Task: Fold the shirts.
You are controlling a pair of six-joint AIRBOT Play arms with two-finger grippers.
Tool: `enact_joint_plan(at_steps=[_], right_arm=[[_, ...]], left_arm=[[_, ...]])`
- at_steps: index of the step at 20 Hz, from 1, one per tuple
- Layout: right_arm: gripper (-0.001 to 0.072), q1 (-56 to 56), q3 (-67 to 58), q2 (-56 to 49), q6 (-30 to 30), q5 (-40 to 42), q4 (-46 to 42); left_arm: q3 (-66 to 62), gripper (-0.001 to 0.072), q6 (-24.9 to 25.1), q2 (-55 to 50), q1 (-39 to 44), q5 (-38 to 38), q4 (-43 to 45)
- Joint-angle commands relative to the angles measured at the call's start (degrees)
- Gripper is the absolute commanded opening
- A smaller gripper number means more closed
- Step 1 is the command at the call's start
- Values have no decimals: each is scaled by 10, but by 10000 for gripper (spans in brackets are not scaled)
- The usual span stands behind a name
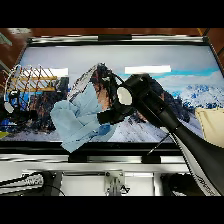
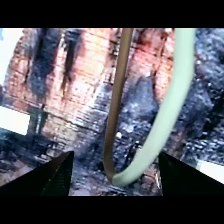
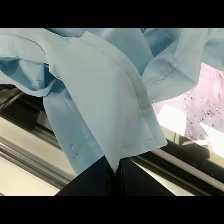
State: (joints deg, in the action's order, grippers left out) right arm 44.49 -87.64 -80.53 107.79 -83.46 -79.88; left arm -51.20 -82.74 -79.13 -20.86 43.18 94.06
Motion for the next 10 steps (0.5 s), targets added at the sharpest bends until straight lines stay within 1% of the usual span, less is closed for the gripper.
enact_joint_plan(at_steps=[1,2,3,4,5,8,9,10], right_arm=[[69,0,0,0,0,-1,0],[69,0,0,0,0,-1,0],[69,0,0,0,0,-1,0],[69,0,0,0,0,-1,0],[69,0,0,0,0,-1,0],[69,0,0,0,0,-1,0],[69,0,0,0,0,-1,0],[69,0,0,0,0,-1,0]], left_arm=[[-1,597,0,-16,-1,-19,0],[-1,592,0,-16,-1,-23,0],[-1,496,0,-16,-1,-26,0],[-1,442,0,-16,-1,-31,0],[-2,434,0,-16,-1,-38,0],[-2,258,0,-16,-1,-55,-1],[-2,211,0,-16,-1,-57,-2],[-2,182,0,-17,-1,-58,-2]])
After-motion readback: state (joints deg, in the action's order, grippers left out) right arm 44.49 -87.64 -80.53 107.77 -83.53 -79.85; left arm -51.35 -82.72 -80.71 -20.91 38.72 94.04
